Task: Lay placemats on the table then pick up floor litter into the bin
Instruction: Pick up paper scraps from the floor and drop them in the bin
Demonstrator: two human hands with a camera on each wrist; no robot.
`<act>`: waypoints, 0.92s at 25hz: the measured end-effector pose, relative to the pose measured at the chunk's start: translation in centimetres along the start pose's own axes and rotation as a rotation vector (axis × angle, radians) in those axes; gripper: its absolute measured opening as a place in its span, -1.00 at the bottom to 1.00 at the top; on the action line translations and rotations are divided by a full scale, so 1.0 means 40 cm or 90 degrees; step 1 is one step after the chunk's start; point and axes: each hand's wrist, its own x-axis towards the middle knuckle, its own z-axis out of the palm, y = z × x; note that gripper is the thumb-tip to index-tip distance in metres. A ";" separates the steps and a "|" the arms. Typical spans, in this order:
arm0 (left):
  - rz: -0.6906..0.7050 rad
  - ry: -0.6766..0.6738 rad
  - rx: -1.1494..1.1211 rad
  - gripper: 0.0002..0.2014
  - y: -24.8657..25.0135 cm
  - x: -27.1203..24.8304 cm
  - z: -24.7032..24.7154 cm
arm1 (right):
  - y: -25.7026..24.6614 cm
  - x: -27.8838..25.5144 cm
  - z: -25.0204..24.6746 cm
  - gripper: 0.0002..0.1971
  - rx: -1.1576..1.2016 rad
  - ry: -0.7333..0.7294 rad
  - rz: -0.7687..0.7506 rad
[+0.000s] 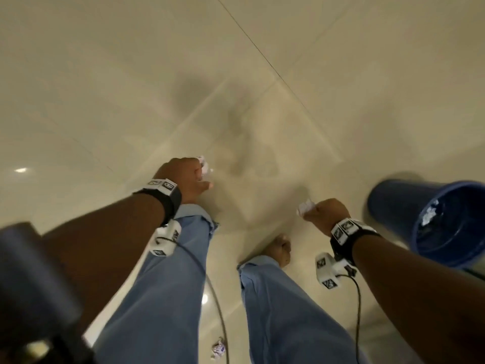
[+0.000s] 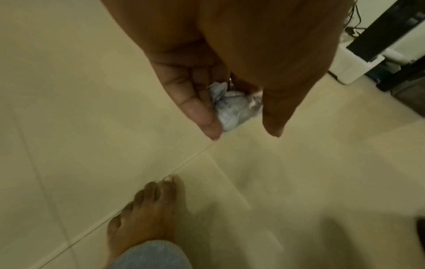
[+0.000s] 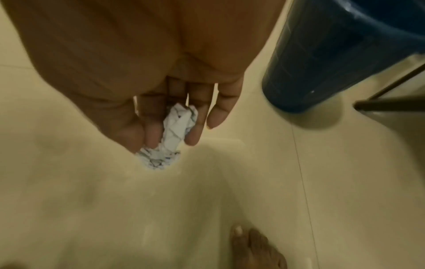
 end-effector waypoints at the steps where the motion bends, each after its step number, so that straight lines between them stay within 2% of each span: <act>1: -0.039 0.025 -0.051 -0.65 0.002 -0.087 -0.049 | -0.029 -0.082 -0.049 -0.62 0.009 0.008 -0.043; 3: -0.126 0.056 -0.168 -0.66 -0.033 -0.250 -0.103 | -0.087 -0.230 -0.137 -0.78 0.058 0.022 -0.123; 5: -0.216 0.092 -0.307 -0.66 -0.087 -0.427 -0.123 | -0.147 -0.369 -0.221 -0.75 0.086 0.037 -0.185; 7: -0.286 0.116 -0.365 -0.58 -0.137 -0.617 -0.097 | -0.204 -0.475 -0.289 -0.76 0.057 0.037 -0.267; 9: -0.366 0.162 -0.398 -0.51 -0.179 -0.856 -0.008 | -0.259 -0.590 -0.306 -0.73 0.020 -0.010 -0.346; 12: -0.460 0.210 -0.484 -0.62 -0.174 -1.168 0.173 | -0.321 -0.751 -0.287 -0.59 -0.020 -0.083 -0.420; 14: -0.521 0.221 -0.556 -0.59 -0.142 -1.363 0.322 | -0.365 -0.859 -0.216 -0.63 -0.169 -0.101 -0.466; 16: -0.575 0.220 -0.625 -0.58 -0.128 -1.510 0.482 | -0.405 -0.953 -0.116 -0.70 -0.348 -0.092 -0.467; 18: -0.609 0.183 -0.695 -0.65 -0.118 -1.629 0.650 | -0.434 -1.056 0.018 -0.62 -0.417 -0.140 -0.479; 21: -0.624 0.147 -0.789 -0.77 -0.089 -1.751 0.873 | -0.472 -1.222 0.252 -0.56 -0.562 -0.127 -0.512; 23: -0.627 0.164 -0.851 -0.64 -0.075 -1.792 1.000 | -0.475 -1.295 0.423 -0.59 -0.672 -0.147 -0.524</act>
